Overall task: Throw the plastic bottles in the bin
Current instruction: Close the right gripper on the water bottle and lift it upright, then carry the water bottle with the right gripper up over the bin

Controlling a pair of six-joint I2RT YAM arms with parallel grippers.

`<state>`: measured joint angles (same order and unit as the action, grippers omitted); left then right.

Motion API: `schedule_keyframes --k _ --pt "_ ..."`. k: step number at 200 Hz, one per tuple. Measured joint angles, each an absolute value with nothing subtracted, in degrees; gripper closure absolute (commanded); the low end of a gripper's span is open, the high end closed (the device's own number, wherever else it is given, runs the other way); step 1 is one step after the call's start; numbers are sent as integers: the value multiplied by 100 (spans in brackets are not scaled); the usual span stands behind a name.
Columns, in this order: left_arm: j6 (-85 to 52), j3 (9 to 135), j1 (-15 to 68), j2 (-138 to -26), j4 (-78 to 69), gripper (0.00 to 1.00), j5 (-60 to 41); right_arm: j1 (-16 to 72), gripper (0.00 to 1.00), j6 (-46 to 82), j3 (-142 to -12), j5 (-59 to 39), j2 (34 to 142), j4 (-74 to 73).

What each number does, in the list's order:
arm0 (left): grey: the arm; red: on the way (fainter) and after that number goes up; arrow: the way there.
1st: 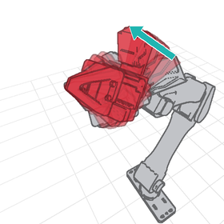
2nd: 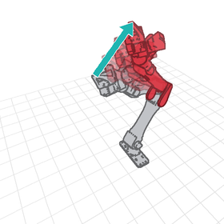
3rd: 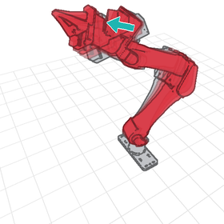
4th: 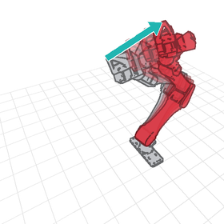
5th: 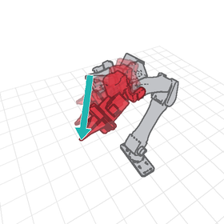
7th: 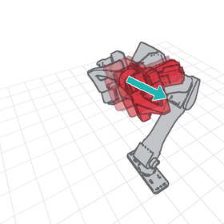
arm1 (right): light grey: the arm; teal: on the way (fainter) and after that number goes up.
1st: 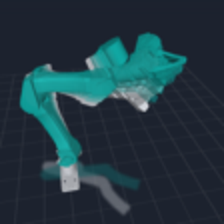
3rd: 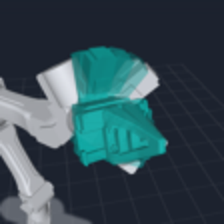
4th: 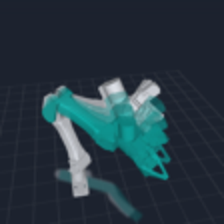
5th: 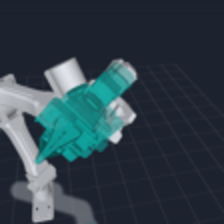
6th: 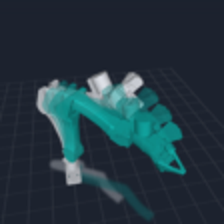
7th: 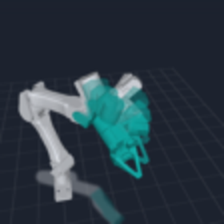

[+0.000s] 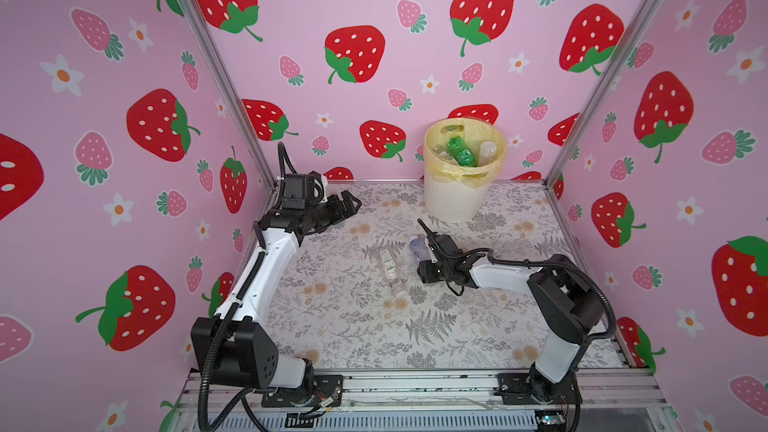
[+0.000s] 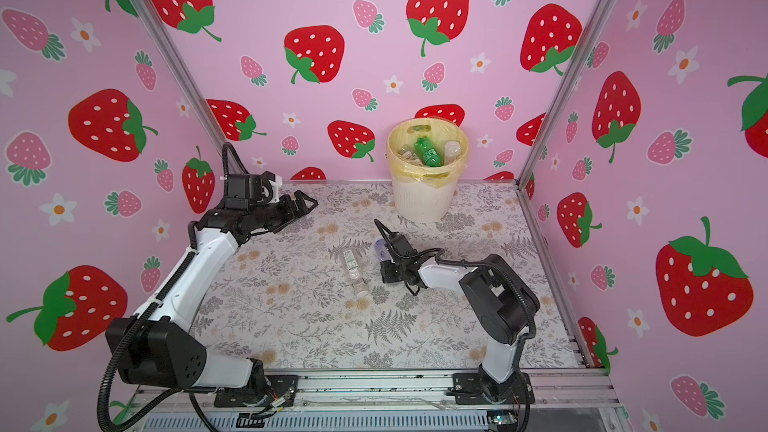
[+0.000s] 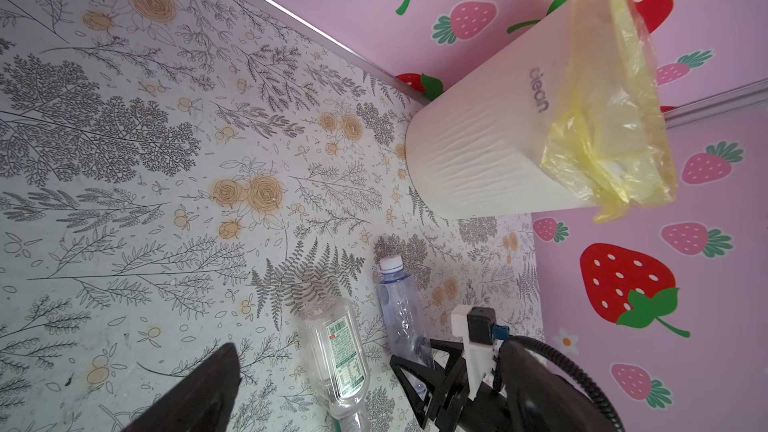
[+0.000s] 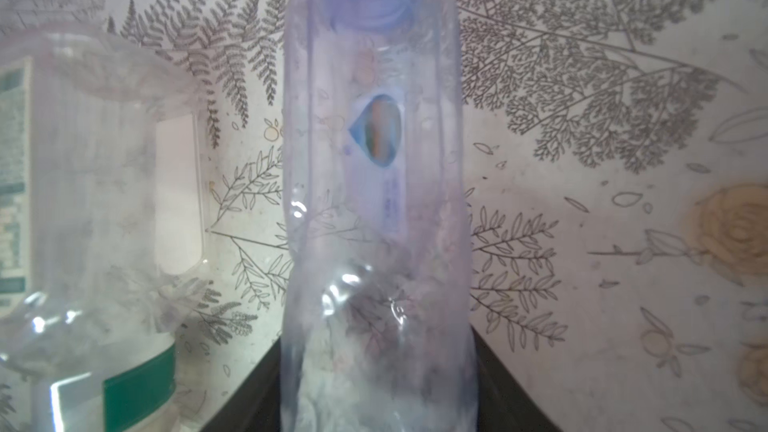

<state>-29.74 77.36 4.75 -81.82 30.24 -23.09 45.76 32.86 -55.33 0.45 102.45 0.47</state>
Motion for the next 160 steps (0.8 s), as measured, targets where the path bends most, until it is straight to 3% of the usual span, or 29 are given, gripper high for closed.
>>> schedule_keyframes --k 38,81,160 --pt "-2985 7736 471 -8189 3024 0 -2316 4576 45 3291 -5492 178 9972 47" --pt "-2991 7736 469 -8213 3024 0 -2320 4584 45 3288 -5417 443 8757 56" --pt "-3004 7732 469 -8213 3024 0 -2320 4495 45 3013 -5546 1918 6632 471"
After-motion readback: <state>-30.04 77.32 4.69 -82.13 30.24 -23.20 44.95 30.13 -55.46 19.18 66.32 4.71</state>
